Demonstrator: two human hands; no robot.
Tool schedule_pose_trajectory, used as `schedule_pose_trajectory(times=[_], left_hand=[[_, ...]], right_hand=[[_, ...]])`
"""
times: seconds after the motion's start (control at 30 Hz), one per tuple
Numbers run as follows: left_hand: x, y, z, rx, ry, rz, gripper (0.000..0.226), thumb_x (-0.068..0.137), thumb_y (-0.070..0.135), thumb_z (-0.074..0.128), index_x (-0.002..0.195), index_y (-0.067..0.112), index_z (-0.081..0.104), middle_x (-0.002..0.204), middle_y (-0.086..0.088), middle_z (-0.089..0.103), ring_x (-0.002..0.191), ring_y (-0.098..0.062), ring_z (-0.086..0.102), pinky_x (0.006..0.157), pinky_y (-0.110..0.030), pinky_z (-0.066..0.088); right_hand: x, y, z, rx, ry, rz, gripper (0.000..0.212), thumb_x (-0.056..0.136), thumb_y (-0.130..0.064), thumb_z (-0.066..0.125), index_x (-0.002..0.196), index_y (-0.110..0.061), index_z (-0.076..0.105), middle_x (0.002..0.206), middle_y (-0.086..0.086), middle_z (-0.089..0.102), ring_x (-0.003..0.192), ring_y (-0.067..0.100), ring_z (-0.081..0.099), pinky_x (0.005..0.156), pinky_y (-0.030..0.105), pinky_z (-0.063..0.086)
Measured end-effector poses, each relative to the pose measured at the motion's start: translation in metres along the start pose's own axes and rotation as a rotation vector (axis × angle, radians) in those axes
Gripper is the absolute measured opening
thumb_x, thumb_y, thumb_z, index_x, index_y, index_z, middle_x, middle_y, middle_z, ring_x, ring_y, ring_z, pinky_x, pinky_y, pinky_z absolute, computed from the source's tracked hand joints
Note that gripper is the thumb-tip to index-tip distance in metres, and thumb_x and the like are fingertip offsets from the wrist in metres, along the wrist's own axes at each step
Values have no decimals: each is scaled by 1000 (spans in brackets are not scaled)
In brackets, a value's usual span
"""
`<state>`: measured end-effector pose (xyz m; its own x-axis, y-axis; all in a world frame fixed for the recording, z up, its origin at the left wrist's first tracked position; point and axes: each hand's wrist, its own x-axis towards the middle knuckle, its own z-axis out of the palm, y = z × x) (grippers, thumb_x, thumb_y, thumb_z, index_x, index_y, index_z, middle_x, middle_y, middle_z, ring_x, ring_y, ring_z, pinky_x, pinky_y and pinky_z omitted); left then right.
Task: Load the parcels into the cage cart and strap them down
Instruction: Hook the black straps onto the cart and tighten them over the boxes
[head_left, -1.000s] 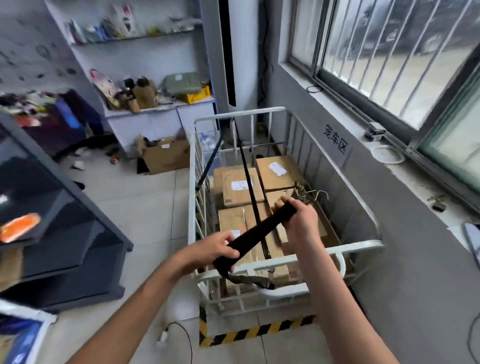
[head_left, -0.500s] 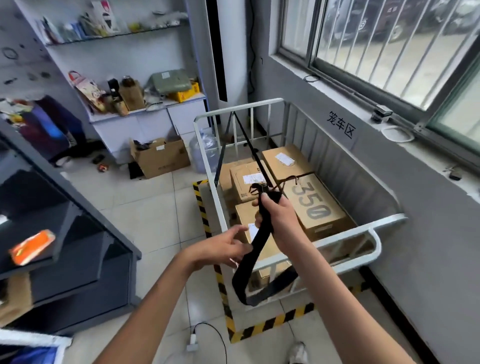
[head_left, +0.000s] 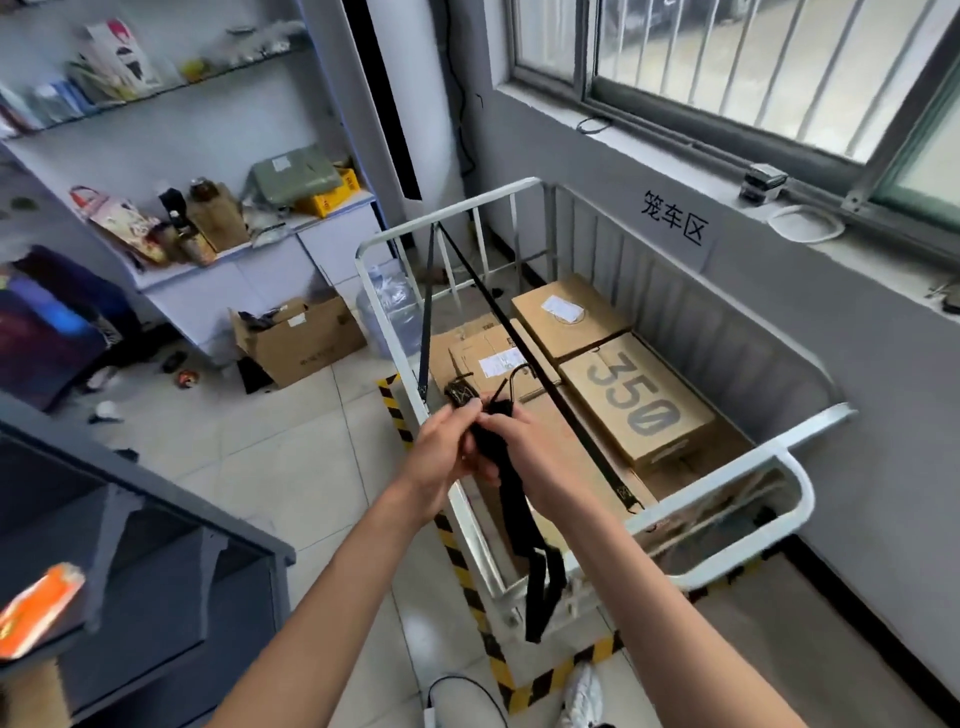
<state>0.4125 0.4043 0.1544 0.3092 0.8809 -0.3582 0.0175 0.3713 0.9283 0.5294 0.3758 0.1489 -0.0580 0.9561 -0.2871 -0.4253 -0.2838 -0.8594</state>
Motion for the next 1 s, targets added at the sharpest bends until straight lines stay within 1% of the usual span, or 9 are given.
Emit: schedule_pose_trajectory(times=[0.17,0.3,0.4,0.47,0.57,0.67,0.8,0.9,1.0], left_hand=[[41,35,-21,-39,162,147,25,106,27,44,120,18,62,106,-4,76,93,-20,72,68,-34,55],[83,77,-43,-136,151,174,27,107,27,42,123,14,59,107,-10,75,91,-24,73,79,-42,59],[115,86,-49,-24,79,185,25,107,28,43,118,13,60,87,-6,73,74,-21,69,75,-43,57],[134,83,-47,108,-38,169,25,106,34,45,113,16,62,77,0,69,68,-19,62,72,-40,51],[157,76,-49,225,-266,160,35,105,43,39,117,19,62,96,-1,69,86,-17,66,72,-32,53],[190,81,-74,248,-270,135,46,105,51,35,127,17,55,111,-5,67,102,-16,65,67,-24,55],[230,89,-127,323,-452,79,72,85,79,43,127,22,53,125,-28,59,101,-24,60,94,-58,49],[245,97,-153,445,-645,48,68,83,74,56,127,22,51,124,-25,62,107,-37,65,98,-64,46],[258,99,-163,558,-815,99,51,84,50,70,125,23,54,116,-9,67,106,-28,67,91,-55,54]], right_hand=[[37,-20,3,90,14,-64,29,105,-9,42,130,5,47,117,26,67,104,42,67,73,34,59],[66,-49,-14,73,57,-142,19,107,-18,41,118,-7,53,126,18,66,116,35,65,99,50,51],[85,-60,-14,25,111,-220,23,105,-18,48,121,-4,58,114,8,68,102,20,67,96,50,53],[100,-61,-2,-4,150,-274,22,103,-17,53,119,-7,63,104,-3,69,95,8,66,87,35,56],[134,-54,30,20,171,-296,23,99,-24,56,118,-16,67,108,6,65,100,15,65,73,27,52],[172,-51,61,157,257,-230,27,103,-20,50,126,-15,63,111,10,67,107,22,64,74,30,49],[216,-41,86,366,350,-195,28,102,-21,53,126,-17,66,112,13,71,107,27,67,77,35,54],[234,-32,102,469,403,-176,26,101,-27,53,122,-25,68,115,11,70,95,26,69,64,34,55],[239,-21,110,492,527,-213,26,103,-27,50,122,-23,67,117,7,70,95,23,68,66,34,54]])
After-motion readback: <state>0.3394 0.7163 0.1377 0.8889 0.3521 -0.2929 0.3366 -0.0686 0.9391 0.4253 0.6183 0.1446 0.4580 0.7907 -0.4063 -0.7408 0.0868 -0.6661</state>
